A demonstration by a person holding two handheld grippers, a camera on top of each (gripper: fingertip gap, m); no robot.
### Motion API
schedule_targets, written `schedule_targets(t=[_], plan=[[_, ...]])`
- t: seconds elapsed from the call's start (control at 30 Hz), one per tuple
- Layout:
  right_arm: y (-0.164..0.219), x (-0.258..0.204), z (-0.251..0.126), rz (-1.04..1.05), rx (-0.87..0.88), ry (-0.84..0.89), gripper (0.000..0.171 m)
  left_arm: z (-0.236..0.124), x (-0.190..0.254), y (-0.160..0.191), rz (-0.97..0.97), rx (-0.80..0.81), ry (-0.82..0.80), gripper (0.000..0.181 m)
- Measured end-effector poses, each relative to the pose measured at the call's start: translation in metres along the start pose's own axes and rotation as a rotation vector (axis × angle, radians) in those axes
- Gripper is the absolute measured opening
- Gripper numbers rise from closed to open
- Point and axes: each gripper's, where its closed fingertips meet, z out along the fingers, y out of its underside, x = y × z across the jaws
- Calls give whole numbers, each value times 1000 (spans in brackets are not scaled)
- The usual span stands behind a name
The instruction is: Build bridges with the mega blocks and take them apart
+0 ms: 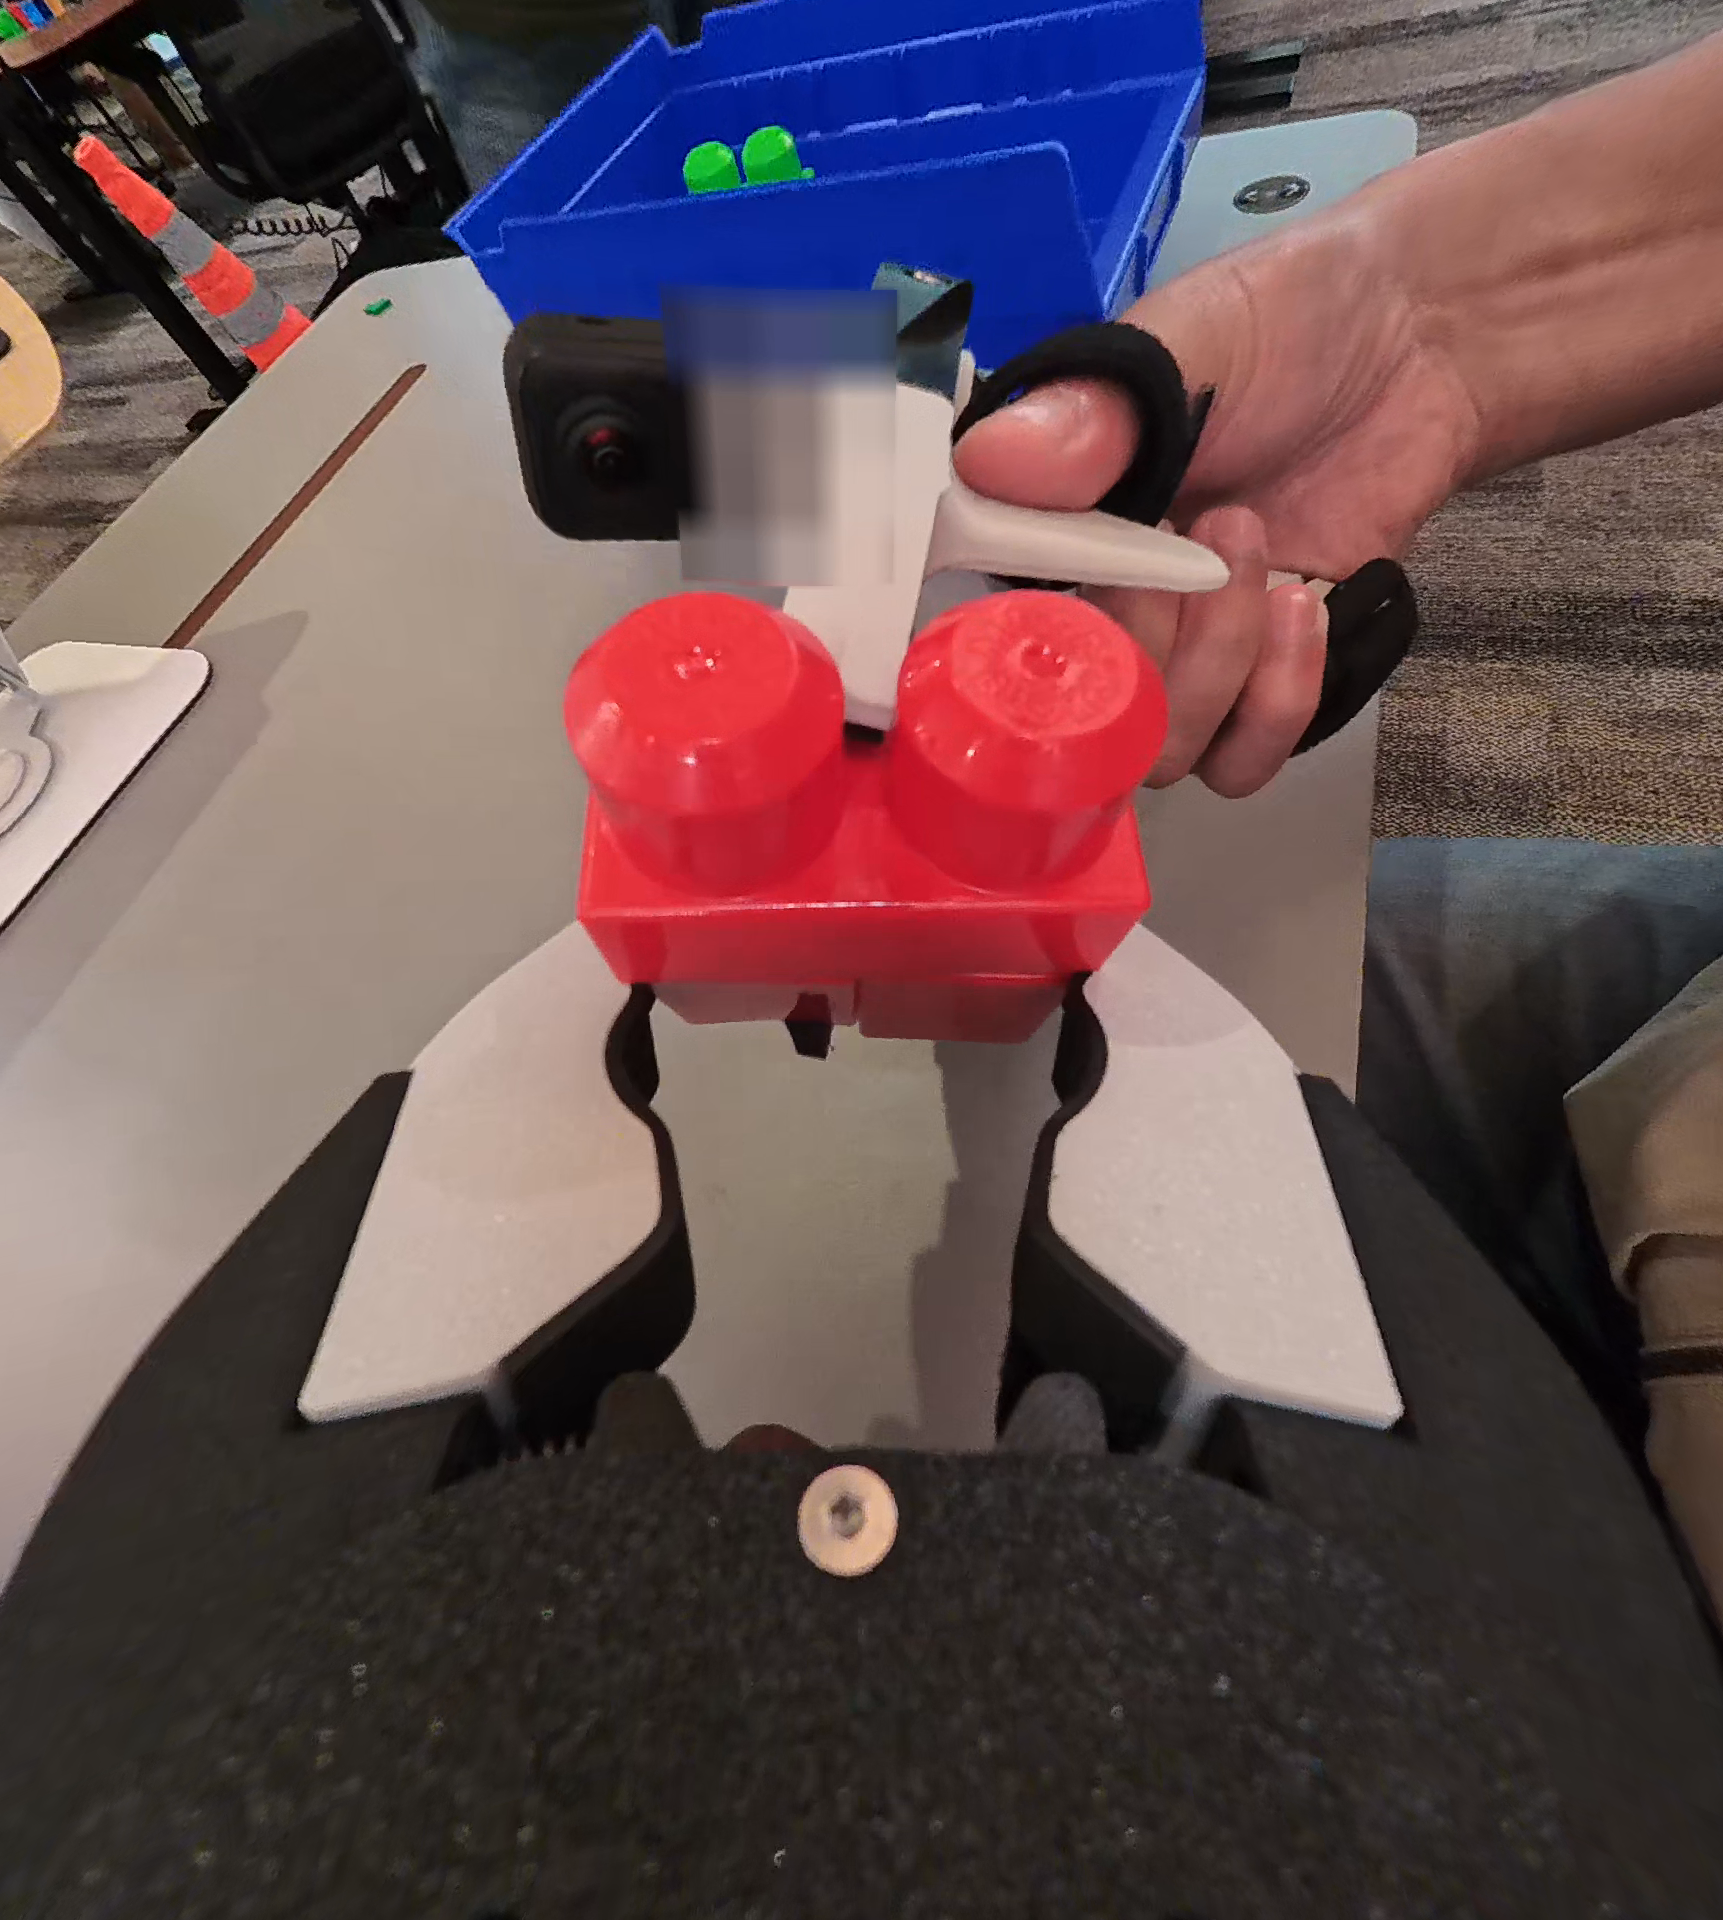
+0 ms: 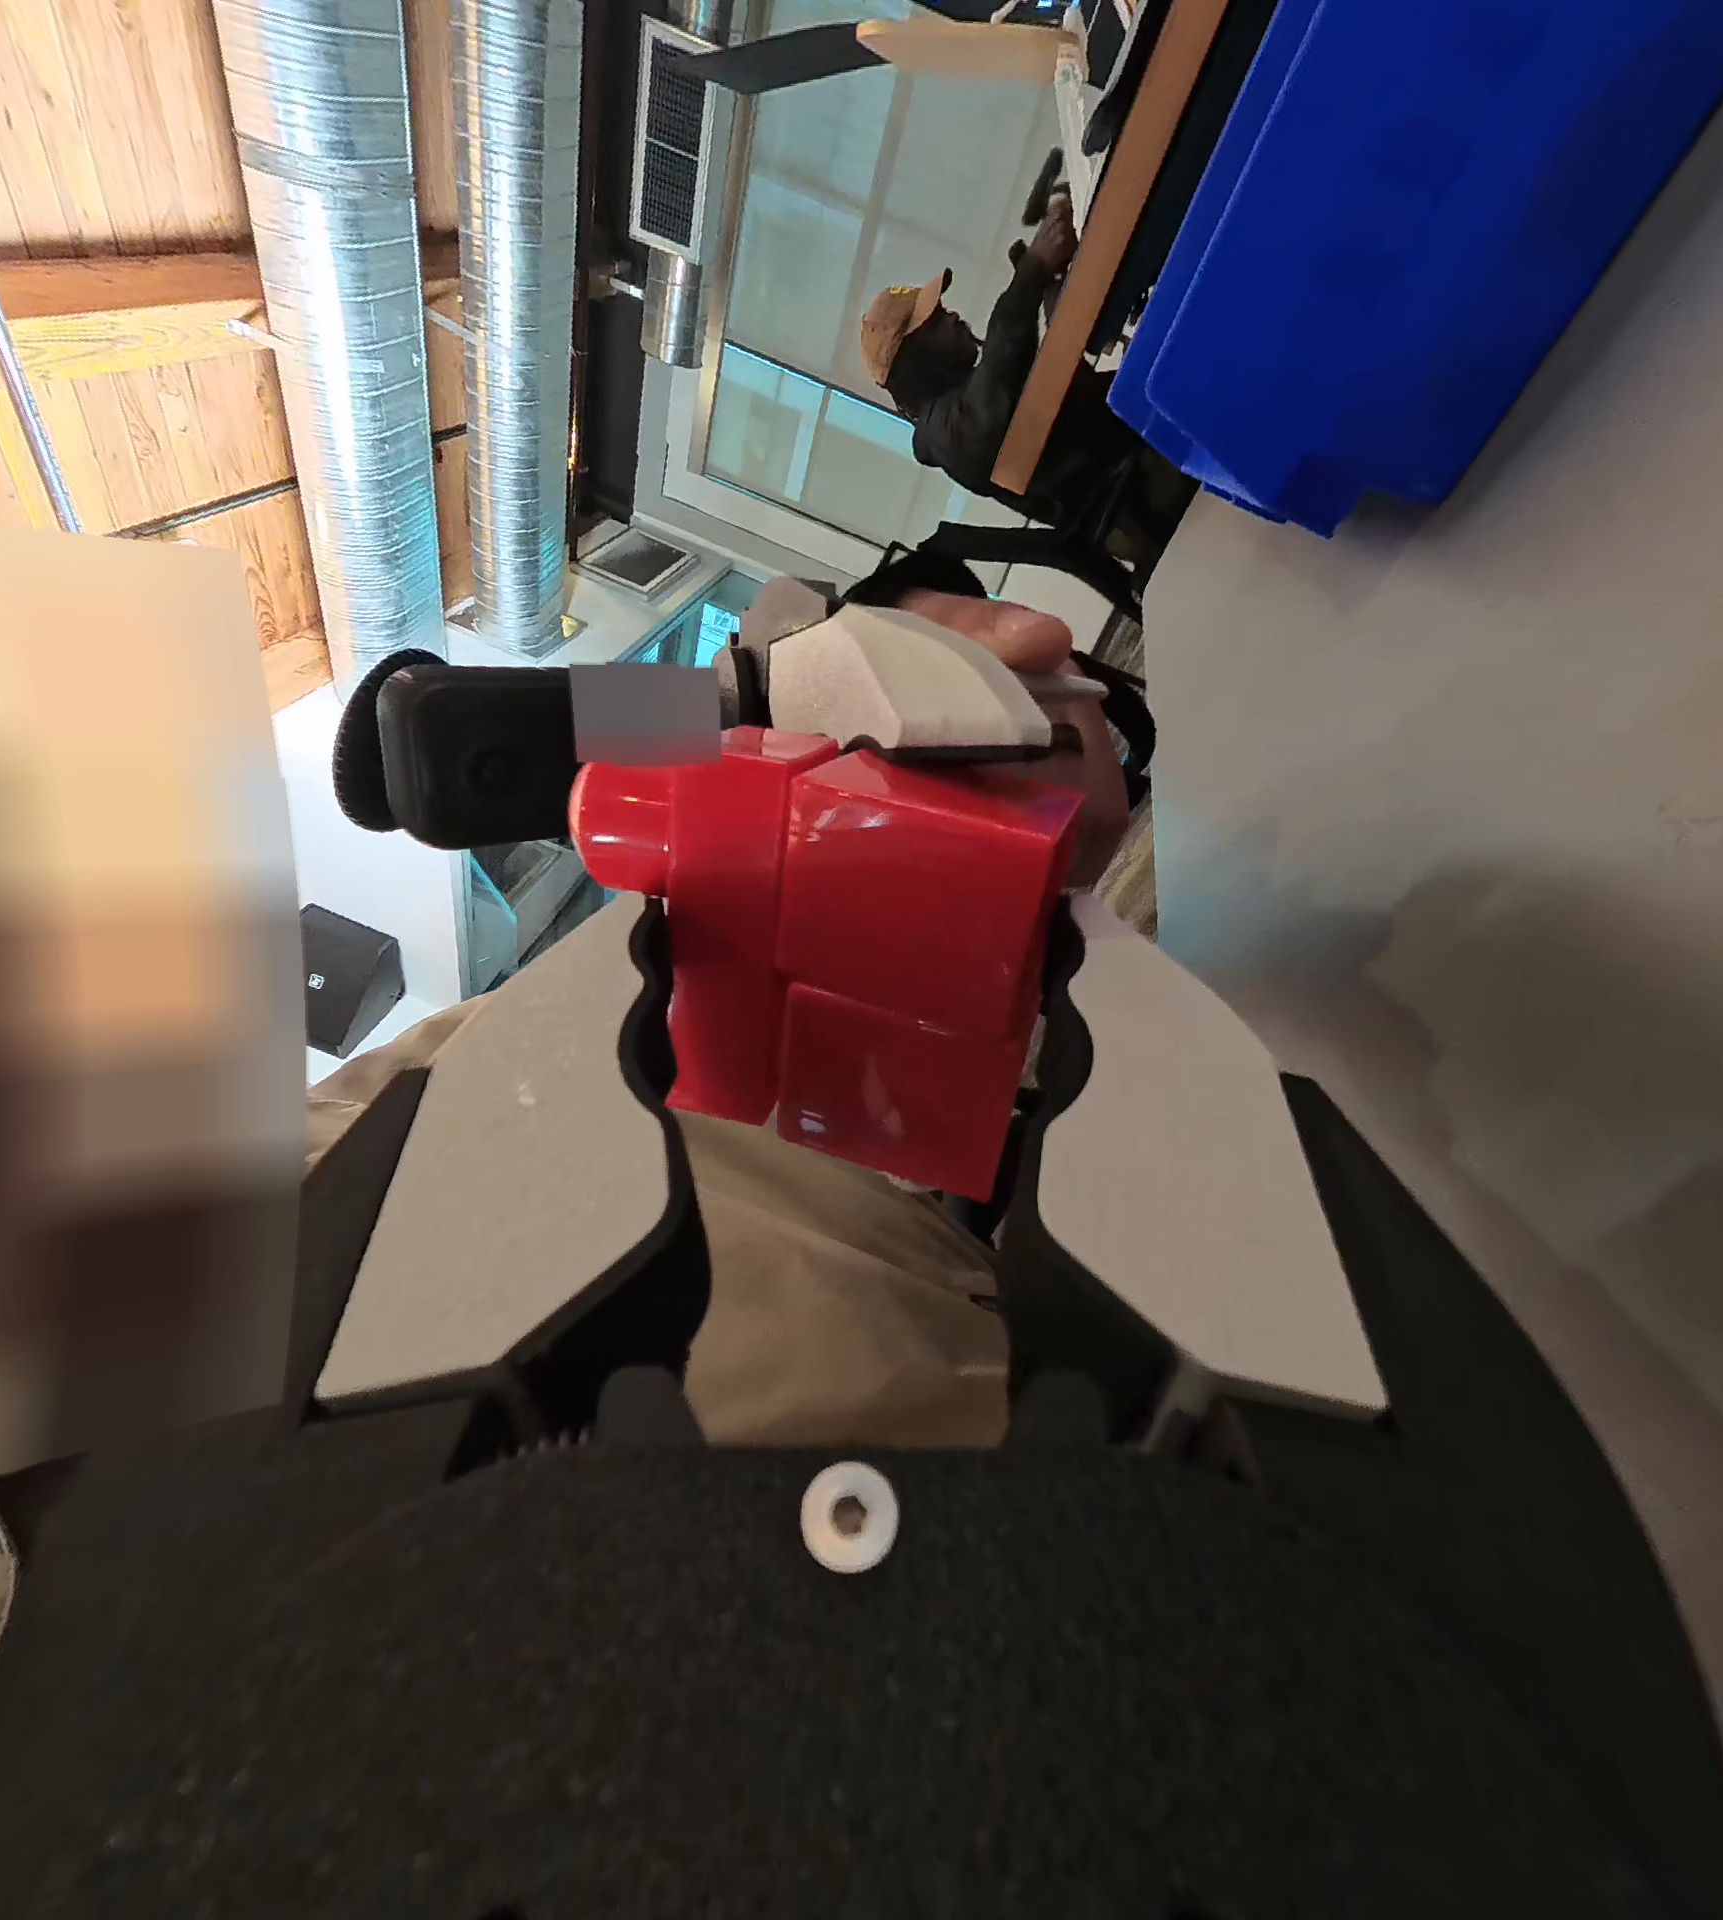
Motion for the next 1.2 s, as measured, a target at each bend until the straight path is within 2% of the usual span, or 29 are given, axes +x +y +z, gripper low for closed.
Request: schedule_targets(t=[0.3, 0.37, 0.43, 0.57, 0.67, 0.77, 0.87, 0.93, 1.0, 1.1, 1.2], plan=[[-9, 4, 2, 1, 18, -32, 71, 0, -8, 4, -25, -21, -7, 75], [-13, 2, -1, -10, 34, -30, 83, -2, -12, 4, -41, -22, -21, 75], [-17, 0, -6, -40, 46, -13, 85, -4, -19, 8, -59, -43, -49, 75], [-18, 8, -24, -234, 27, 204, 84, -9, -31, 18, -116, -79, -107, 75], [-20, 10, -37, -493, 25, 423, 77, -11, -33, 26, -218, -60, -87, 75], [-24, 13, -47, -846, 19, 660, 67, -12, -31, 35, -296, -58, -41, 75], [-20, 14, -51, -1085, 17, 841, 68, -13, -31, 44, -339, -72, -41, 75], [-21, 18, -57, -1151, 50, 972, 66, -15, -34, 49, -364, -89, -70, 75], [-21, 15, -55, -1152, 107, 1007, 71, -16, -35, 51, -392, -93, -91, 75], [-12, 4, -37, -1107, 128, 937, 68, -16, -29, 48, -382, -84, -94, 75], [-1, -3, -23, -989, 72, 876, 69, -14, -28, 56, -295, -163, -183, 75]])
